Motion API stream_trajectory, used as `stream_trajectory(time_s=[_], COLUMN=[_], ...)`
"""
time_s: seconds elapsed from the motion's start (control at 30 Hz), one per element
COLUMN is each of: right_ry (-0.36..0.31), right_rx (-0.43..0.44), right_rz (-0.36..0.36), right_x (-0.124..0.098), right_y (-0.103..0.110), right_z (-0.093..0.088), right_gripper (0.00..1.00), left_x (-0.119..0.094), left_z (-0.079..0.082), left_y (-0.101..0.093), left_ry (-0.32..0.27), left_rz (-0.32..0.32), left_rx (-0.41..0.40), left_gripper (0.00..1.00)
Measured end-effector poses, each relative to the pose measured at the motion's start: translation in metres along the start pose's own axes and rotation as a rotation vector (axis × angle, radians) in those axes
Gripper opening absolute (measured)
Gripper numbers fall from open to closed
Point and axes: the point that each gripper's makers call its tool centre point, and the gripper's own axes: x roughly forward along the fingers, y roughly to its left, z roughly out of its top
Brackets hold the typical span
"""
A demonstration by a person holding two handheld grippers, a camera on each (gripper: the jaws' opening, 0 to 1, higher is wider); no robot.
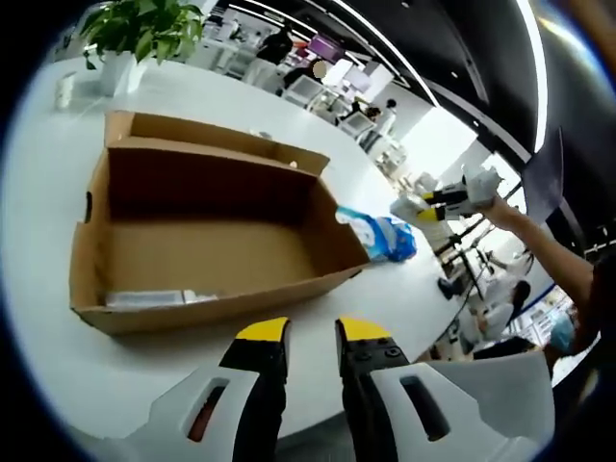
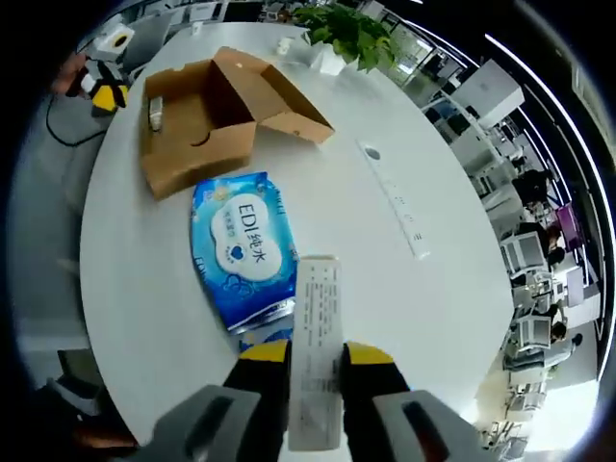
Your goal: Operate the shoe box by opening the lid, removing the specified soft item, and placing it in the target area until the item is outside and the box remains undamaged.
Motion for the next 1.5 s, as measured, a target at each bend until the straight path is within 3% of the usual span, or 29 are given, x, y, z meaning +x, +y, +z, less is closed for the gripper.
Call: stream_trajectory(time_s=[0.43, 0.8, 1.03, 1.27, 1.5], right_ry=[0.01, 0.034, 0.04, 0.051, 0.065], right_rx=[0.027, -0.024, -0.012, -0.042, -0.08], right_rz=[0.02, 0.037, 0.086, 0.115, 0.171], right_x=[0.028, 0.059, 0.077, 0.085, 0.091], right_y=[-0.031, -0.049, -0.047, -0.052, -0.04], right_z=[-0.017, -0.028, -0.028, -0.028, -0.027], right_gripper=[0.17, 0.17, 0.17, 0.17, 0.17], left_x=[0.0, 0.002, 0.004, 0.002, 0.002], left_z=[-0.006, -0.013, -0.019, -0.018, -0.018], left_y=[0.001, 0.006, 0.006, 0.007, 0.011], left_ry=[0.026, 0.057, 0.091, 0.084, 0.087], left_rz=[0.013, 0.043, 0.053, 0.051, 0.063], left_rx=[0.023, 0.059, 0.106, 0.095, 0.088], left_gripper=[0.18, 0.18, 0.18, 0.18, 0.18])
